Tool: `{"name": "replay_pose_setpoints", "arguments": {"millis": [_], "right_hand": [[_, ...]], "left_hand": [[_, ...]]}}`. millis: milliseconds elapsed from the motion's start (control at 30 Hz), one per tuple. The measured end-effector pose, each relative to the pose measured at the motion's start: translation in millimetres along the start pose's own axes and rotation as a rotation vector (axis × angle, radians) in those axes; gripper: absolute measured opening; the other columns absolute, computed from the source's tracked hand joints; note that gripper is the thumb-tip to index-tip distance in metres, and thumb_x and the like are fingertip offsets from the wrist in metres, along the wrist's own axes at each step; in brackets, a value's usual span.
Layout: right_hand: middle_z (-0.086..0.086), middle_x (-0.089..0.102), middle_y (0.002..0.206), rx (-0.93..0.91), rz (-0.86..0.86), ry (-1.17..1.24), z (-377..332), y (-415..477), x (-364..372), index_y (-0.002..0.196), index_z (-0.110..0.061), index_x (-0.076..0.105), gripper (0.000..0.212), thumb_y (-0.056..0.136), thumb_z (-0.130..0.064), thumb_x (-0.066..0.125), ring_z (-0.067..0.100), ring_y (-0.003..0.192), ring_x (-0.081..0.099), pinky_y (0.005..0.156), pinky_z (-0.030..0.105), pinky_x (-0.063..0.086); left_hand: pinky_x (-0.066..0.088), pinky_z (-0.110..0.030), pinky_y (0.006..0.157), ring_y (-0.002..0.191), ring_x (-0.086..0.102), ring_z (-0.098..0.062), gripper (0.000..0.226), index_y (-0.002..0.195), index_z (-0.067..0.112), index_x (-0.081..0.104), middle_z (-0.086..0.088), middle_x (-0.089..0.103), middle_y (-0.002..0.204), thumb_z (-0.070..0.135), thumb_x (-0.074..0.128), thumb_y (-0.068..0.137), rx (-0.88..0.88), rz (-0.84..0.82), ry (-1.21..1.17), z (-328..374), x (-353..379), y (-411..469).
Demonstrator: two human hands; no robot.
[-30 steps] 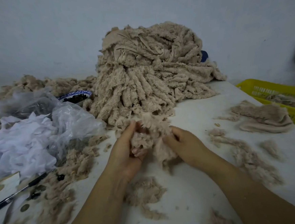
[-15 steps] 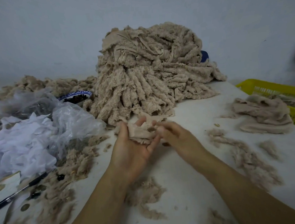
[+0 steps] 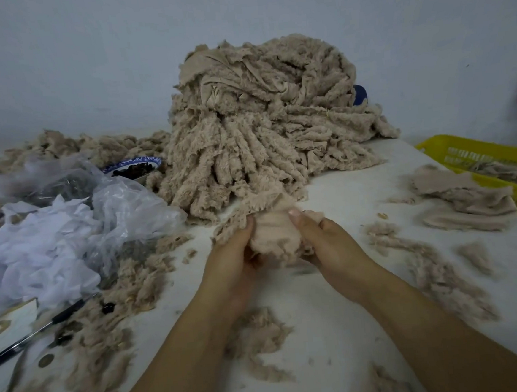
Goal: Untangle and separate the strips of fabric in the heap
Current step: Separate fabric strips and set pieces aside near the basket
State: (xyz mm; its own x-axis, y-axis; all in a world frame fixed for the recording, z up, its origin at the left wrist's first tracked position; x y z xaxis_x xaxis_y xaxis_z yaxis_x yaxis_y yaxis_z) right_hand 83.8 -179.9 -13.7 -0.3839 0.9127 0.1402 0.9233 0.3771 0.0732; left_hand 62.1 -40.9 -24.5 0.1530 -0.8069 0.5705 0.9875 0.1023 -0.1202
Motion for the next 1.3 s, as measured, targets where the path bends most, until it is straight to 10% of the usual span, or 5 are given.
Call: {"name": "replay_pose_setpoints", "arguments": {"millis": [233,467,667,1000,1300], "right_hand": [[-0.005,0.038,0.048,0.013,0.306,0.430,-8.3,13.6,-49.6,0.054,-0.027,0.065,0.049,0.100,-0.040,0.052,0.010,0.040,0.032,0.038,0.020,0.032],[-0.021,0.063,0.100,-0.084,0.019,-0.448,2.4,4.8,-16.7,0.095,-0.051,0.058,0.048,0.067,-0.089,0.049,-0.011,0.074,0.063,0.054,0.005,0.043],[-0.011,0.048,0.062,-0.300,0.097,-0.721,-9.1,1.8,-5.5,0.076,-0.015,0.044,0.034,0.102,-0.038,0.044,0.001,0.055,0.043,0.054,0.014,0.035],[-0.013,0.045,0.049,-0.071,0.157,-0.638,0.2,5.6,-20.6,0.065,-0.020,0.047,0.049,0.098,-0.056,0.040,0.004,0.044,0.041,0.049,0.020,0.031],[0.003,0.066,0.073,0.045,0.601,0.019,5.9,9.0,-64.3,0.073,-0.020,0.062,0.034,0.096,-0.045,0.056,0.021,0.072,0.063,0.069,0.034,0.048]], "left_hand": [[0.052,-0.020,0.049,0.059,0.063,-0.009,0.028,0.103,0.011,0.066,-0.001,0.069,0.074,0.030,0.046,0.104,0.045,0.119,-0.419,23.2,-29.9,9.0],[0.057,-0.044,0.083,0.097,0.069,-0.027,0.019,0.109,0.018,0.072,-0.006,0.075,0.101,0.024,0.060,0.096,0.221,-0.008,0.515,4.0,-4.1,1.1],[0.055,-0.041,0.067,0.069,0.068,-0.018,0.037,0.083,0.012,0.071,-0.009,0.069,0.071,0.041,0.053,0.097,0.286,-0.003,0.964,-3.4,3.8,-11.5],[0.045,-0.017,0.042,0.050,0.060,-0.007,0.032,0.071,0.011,0.068,0.001,0.066,0.063,0.013,0.050,0.098,0.074,0.150,-0.461,29.0,-28.7,3.8],[0.035,-0.017,0.039,0.044,0.046,-0.006,0.022,0.084,0.016,0.062,0.003,0.060,0.064,0.028,0.054,0.100,0.045,0.193,-0.286,26.2,-30.9,4.4]]}}
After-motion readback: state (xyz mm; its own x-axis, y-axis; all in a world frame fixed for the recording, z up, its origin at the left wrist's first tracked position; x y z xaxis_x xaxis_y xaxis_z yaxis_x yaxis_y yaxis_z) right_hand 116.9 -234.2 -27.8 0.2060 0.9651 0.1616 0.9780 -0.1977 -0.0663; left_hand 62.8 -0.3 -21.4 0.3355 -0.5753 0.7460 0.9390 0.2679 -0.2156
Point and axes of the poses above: each hand's wrist, its own y-axis towards the middle knuckle, its own x-axis out of the palm, z = x × y, the point moved 5 cm from there along y, towards the middle knuckle
